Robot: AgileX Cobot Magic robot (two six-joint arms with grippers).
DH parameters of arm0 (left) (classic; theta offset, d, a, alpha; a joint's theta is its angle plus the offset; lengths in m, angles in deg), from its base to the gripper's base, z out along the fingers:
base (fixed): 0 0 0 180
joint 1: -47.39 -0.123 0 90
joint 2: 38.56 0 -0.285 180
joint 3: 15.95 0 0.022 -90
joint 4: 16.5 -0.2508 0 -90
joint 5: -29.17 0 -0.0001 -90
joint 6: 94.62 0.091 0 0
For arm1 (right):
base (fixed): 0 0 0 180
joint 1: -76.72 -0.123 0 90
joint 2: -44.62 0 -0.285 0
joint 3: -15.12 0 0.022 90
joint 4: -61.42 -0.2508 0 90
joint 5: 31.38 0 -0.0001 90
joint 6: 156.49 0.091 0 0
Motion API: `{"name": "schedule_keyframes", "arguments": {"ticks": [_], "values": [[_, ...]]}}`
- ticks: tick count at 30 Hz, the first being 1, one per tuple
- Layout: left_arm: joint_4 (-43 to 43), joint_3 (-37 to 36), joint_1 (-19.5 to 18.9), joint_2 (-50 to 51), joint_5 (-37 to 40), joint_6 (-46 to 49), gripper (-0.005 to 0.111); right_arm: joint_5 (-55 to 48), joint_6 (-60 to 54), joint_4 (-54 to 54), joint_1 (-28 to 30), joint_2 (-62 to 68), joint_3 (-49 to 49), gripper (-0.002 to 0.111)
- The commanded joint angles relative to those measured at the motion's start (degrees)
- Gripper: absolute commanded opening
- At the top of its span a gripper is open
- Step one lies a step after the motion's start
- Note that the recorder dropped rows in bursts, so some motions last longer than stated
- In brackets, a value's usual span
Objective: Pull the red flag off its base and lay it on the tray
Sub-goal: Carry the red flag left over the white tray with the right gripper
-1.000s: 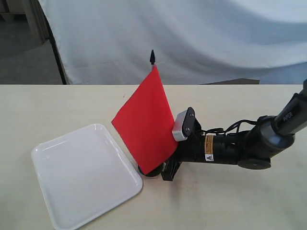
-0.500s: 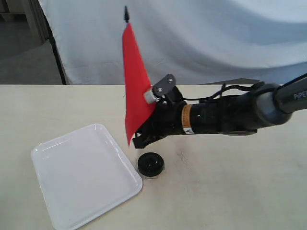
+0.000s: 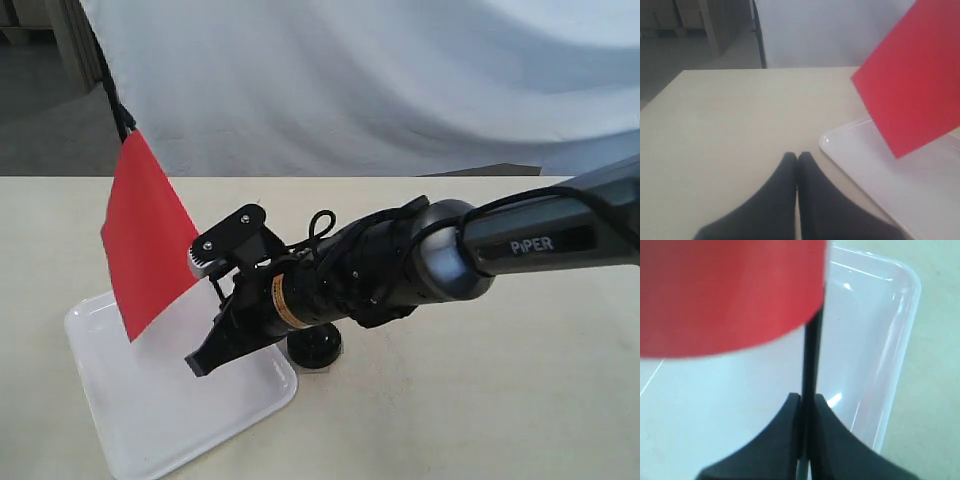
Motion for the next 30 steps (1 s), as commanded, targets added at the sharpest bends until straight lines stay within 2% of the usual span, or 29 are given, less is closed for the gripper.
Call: {"name": "schedule_keyframes", "arguments": {"ticks": [1,3,7,10,12,13,14,15,16,18,22,25,30], "values": [[-0.25,-0.09,0.23,-0.16,0.16,-0.36,0.0,1.63,5.43,2.69,0.07,0.0,-0.36,-0.001],[-0.25,-0.09,0.23,-0.16,0.16,-0.36,0.0,1.61,3.3,2.69,0.31,0.0,-0.36,-0.001],[-0.25,-0.09,0.23,-0.16,0.16,-0.36,0.0,-4.19,-14.17,2.69,-1.17,0.52,-0.35,-0.001],[-0.25,-0.09,0.23,-0.16,0.16,-0.36,0.0,-22.47,-29.18,2.69,-4.52,0.52,-0.37,-0.001],[-0.25,-0.09,0.23,-0.16,0.16,-0.36,0.0,-28.17,-36.56,-0.49,-5.89,0.52,-0.61,-0.001],[-0.25,-0.09,0.23,-0.16,0.16,-0.36,0.0,-29.14,-42.7,-7.33,-6.15,0.52,-1.3,-0.001],[-0.25,-0.09,0.23,-0.16,0.16,-0.36,0.0,-31.54,-58.07,-24.14,-6.25,0.89,-3.18,-0.001],[-0.25,-0.09,0.23,-0.16,0.16,-0.36,0.0,-38.38,-74.88,-41.03,-6.25,1.82,-6.76,-0.001],[-0.25,-0.09,0.23,-0.16,0.16,-0.36,0.0,-46.21,-86.26,-55.31,-6.25,2.73,-11.34,-0.001],[-0.25,-0.09,0.23,-0.16,0.16,-0.36,0.0,-52.81,-93.48,-70.76,-6.25,3.18,-16.65,-0.001],[-0.25,-0.09,0.23,-0.16,0.16,-0.36,0.0,-59.55,-95.33,-87.11,-6.25,3.98,-22.15,-0.001],[-0.25,-0.09,0.23,-0.16,0.16,-0.36,0.0,-64.63,-95.17,-90.04,-6.25,8.1,-25.42,-0.001],[-0.25,-0.09,0.23,-0.16,0.16,-0.36,0.0,-64.85,-93.79,-94.72,-6.01,11.86,-28.72,-0.001]]}}
